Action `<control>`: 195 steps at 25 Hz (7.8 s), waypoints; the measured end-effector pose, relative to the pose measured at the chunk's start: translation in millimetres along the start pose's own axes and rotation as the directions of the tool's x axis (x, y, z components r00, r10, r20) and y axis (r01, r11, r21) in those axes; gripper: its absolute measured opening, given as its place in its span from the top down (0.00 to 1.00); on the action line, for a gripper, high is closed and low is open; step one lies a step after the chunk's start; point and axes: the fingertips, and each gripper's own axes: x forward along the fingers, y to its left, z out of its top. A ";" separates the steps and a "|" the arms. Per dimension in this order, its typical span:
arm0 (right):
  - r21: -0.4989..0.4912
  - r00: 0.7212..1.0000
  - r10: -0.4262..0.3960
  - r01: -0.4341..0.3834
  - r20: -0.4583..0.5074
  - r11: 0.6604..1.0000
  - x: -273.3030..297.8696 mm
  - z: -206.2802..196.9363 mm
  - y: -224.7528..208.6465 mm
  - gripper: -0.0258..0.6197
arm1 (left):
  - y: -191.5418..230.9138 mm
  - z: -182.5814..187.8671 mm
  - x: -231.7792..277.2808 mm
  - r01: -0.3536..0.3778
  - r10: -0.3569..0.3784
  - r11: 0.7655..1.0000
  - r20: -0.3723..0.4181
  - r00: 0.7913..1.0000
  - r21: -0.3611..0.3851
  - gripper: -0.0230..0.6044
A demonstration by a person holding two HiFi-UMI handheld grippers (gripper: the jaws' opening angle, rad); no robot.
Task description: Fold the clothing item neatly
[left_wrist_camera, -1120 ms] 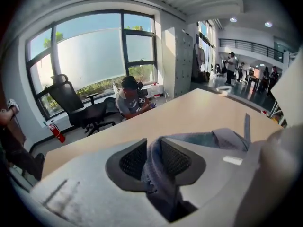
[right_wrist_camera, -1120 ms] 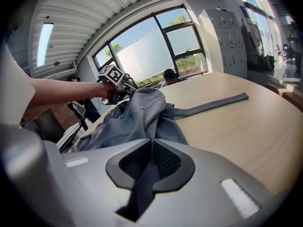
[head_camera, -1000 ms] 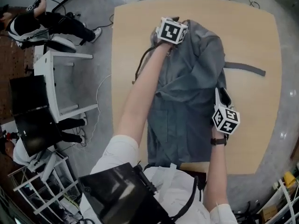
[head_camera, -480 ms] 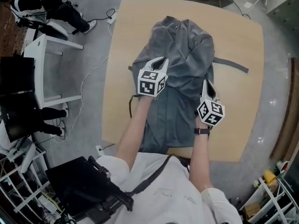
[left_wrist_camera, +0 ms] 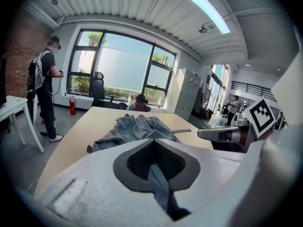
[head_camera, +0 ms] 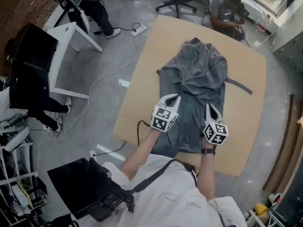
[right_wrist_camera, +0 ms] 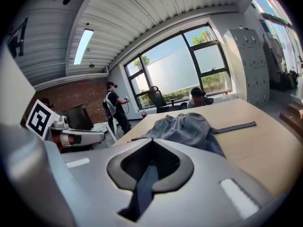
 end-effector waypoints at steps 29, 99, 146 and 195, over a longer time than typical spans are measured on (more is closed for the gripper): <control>-0.194 0.985 0.101 -0.127 -0.141 0.973 -222.5 -186.1 63.7 0.95 | -81.5 -149.2 -217.5 -0.160 0.163 0.977 0.012 0.987 -0.141 0.96; -0.171 0.909 0.387 -0.411 -0.156 0.895 -308.6 -124.5 131.4 0.89 | -199.9 -117.3 -288.3 0.072 -0.057 0.982 0.093 0.994 -0.175 0.91; -0.061 0.994 0.045 -0.039 0.096 0.997 -18.5 129.6 -29.9 0.88 | 6.4 131.5 12.4 0.183 -0.152 0.961 0.160 0.975 -0.206 0.90; -0.064 0.999 0.013 -0.016 -0.040 0.998 -18.2 -25.5 30.3 0.95 | 13.4 -48.3 -53.0 0.064 -0.067 0.998 -0.094 0.993 -0.029 0.96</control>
